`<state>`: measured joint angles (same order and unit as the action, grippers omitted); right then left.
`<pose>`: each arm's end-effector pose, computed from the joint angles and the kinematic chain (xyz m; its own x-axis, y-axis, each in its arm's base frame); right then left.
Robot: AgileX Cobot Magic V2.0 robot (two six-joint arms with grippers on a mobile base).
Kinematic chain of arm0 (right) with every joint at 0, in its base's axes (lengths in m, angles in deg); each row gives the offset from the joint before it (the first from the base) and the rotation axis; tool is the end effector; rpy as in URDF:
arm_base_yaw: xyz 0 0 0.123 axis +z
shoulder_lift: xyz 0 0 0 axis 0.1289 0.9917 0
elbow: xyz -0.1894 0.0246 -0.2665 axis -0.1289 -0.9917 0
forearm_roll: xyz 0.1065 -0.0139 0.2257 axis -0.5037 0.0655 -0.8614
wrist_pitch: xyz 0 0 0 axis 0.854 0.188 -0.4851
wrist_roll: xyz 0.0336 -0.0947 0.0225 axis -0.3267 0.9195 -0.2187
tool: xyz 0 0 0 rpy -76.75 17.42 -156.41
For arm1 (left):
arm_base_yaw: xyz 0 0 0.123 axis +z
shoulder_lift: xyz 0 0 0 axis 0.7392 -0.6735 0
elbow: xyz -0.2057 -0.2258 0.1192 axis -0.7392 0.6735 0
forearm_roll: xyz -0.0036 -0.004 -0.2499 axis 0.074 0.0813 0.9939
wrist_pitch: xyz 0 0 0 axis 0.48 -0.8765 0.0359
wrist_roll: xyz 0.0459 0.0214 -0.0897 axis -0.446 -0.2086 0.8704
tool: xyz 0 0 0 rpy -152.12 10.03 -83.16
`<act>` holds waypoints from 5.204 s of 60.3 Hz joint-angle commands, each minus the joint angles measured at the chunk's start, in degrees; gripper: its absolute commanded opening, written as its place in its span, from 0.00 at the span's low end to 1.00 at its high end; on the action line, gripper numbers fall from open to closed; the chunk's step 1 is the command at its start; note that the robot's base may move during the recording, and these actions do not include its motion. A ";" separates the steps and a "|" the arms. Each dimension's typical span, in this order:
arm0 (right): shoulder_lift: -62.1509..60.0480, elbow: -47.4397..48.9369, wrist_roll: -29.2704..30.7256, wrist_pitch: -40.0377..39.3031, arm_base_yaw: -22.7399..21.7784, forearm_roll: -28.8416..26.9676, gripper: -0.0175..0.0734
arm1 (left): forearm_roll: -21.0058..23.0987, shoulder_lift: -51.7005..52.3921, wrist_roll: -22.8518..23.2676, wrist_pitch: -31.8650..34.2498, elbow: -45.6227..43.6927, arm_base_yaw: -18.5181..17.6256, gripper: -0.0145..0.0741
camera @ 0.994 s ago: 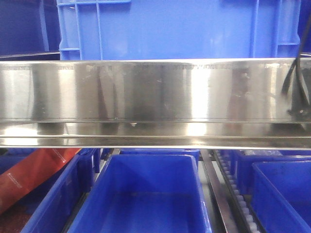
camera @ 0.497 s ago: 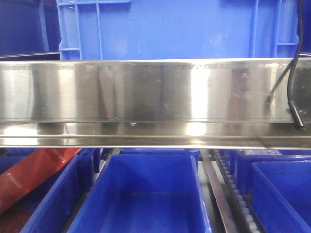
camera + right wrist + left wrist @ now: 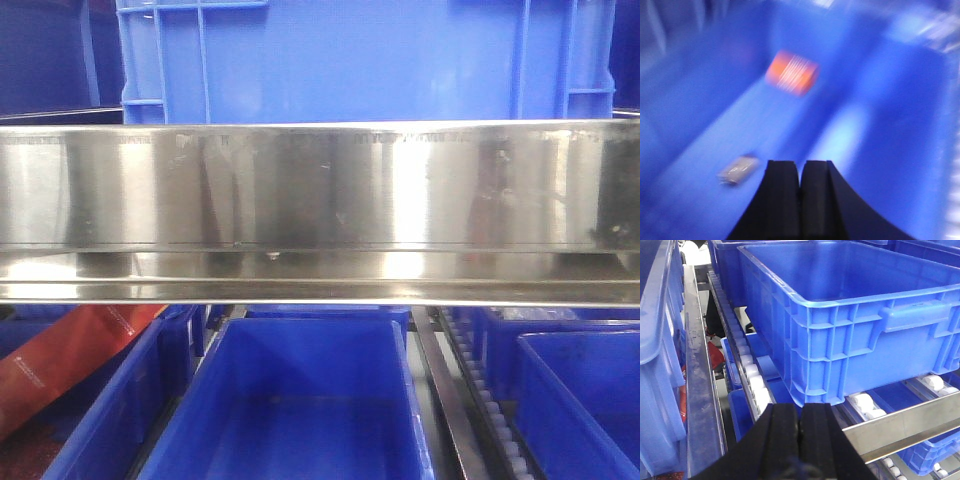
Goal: Place cylindrical capacitor in blue bin on shelf
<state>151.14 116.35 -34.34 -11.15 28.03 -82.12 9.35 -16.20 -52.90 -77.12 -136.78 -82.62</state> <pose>0.3177 0.1340 0.5225 -0.4390 -0.2115 -0.8732 -0.4768 0.8786 0.0269 0.0522 -0.0225 0.4151 -0.2806 0.0923 -0.9554 0.4589 0.8871 -0.0491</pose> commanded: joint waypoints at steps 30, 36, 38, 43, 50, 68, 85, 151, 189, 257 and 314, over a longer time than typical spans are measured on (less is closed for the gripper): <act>-34.00 -36.10 0.03 -12.32 -5.29 6.07 0.01 | 0.09 0.30 0.47 3.21 0.09 -0.03 0.04; -41.43 -45.51 0.03 -17.30 -5.29 6.07 0.01 | 0.09 0.30 0.47 3.33 0.09 -0.03 0.04; -43.73 -48.39 0.03 -18.56 -5.29 6.07 0.01 | 0.09 0.30 0.47 3.33 0.09 -0.03 0.04; -48.54 -54.21 0.03 -20.97 -5.29 6.07 0.01 | 0.09 0.30 0.47 3.33 0.09 -0.03 0.04; -55.84 -61.98 0.03 -23.51 -5.29 6.07 0.01 | 0.09 0.30 0.47 3.33 0.09 -0.03 0.04; -69.63 -75.68 0.03 -33.75 -5.29 6.07 0.01 | 0.09 0.30 0.47 3.33 0.09 -0.03 0.04; -70.56 -76.64 0.03 -34.11 -5.29 6.07 0.01 | 0.09 0.30 0.47 3.65 0.09 -0.03 0.04; -70.56 -76.64 0.03 -34.11 -5.29 6.07 0.01 | 9.71 23.74 -13.86 29.43 34.20 28.30 0.04; -70.66 -76.62 0.03 -34.10 -5.29 6.07 0.01 | 9.71 30.76 -13.86 38.32 50.04 30.35 0.04; -79.56 -89.91 0.03 -42.18 -20.23 2.03 0.01 | 9.71 30.76 -13.86 38.32 50.04 30.35 0.04; -90.01 -109.69 0.03 -49.80 -21.14 1.59 0.01 | 9.71 30.76 -13.86 38.32 50.04 30.35 0.04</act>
<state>61.34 6.74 -34.34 -59.57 7.15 -80.13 18.64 14.23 -66.67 -39.72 -86.67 -52.35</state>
